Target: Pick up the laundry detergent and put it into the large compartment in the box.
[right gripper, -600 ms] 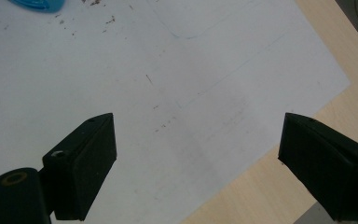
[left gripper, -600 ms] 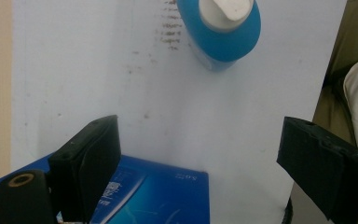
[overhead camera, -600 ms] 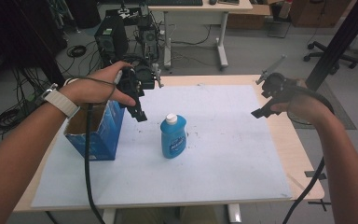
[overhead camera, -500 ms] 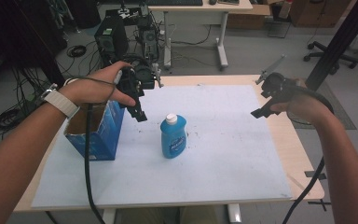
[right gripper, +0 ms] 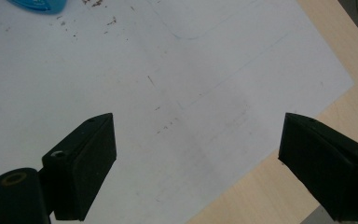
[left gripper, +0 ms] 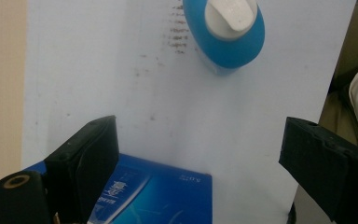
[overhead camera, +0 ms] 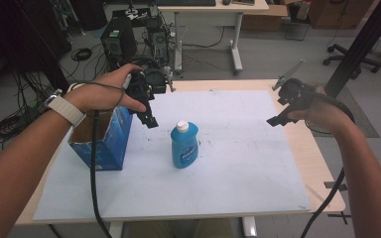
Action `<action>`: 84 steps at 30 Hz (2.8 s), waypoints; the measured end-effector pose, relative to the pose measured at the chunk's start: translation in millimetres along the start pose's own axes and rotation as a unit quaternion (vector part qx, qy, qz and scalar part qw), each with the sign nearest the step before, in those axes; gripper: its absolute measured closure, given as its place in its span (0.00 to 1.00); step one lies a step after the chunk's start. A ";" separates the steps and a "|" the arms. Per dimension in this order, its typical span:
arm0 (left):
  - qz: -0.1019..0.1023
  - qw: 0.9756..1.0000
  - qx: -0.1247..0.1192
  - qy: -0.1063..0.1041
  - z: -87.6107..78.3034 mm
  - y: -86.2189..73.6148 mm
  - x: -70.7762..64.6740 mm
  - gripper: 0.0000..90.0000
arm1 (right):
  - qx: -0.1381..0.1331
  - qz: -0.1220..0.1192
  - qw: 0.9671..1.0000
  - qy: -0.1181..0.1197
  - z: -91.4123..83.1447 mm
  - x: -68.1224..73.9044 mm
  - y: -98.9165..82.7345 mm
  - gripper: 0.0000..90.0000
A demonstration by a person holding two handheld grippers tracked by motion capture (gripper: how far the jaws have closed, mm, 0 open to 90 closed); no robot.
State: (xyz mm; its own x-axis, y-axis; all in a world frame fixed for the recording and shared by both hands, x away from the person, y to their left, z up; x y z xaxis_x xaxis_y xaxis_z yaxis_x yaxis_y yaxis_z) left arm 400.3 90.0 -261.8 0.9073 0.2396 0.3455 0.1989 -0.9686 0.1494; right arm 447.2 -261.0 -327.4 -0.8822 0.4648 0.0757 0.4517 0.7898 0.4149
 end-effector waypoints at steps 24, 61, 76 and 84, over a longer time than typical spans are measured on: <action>-0.049 0.999 0.024 0.007 -12.8 6.2 -5.9 0.11 | 0.002 -0.006 1.000 -0.006 0.9 -2.1 -4.6 0.13; -0.151 0.987 0.050 0.008 -22.0 26.6 -8.0 0.09 | -0.005 -0.010 1.000 -0.007 2.3 -4.1 -1.7 0.13; -0.169 0.985 0.045 0.002 -23.4 34.7 -9.3 0.09 | -0.007 -0.009 1.000 -0.008 1.0 -6.2 -2.3 0.13; -0.175 0.984 0.045 -0.003 -20.3 39.4 -11.4 0.09 | -0.008 -0.009 1.000 -0.007 2.2 -6.2 -1.8 0.13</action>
State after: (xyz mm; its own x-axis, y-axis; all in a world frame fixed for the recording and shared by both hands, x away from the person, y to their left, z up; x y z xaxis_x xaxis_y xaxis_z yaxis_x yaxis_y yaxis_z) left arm 390.2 50.5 -241.1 0.7798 0.5593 0.2812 0.5314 -0.8289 0.1750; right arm 452.1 -264.5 -330.6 -0.8885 0.4554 0.0558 0.4330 0.7922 0.4301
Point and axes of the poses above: each handheld gripper's, and its own axes: z roughly forward along the jaws, y roughly out of its top, x roughly to its left, the point moved 8 cm from there along z, roughly forward along the jaws, and after that the axes turned 13 degrees about y, right-handed, at the moved point
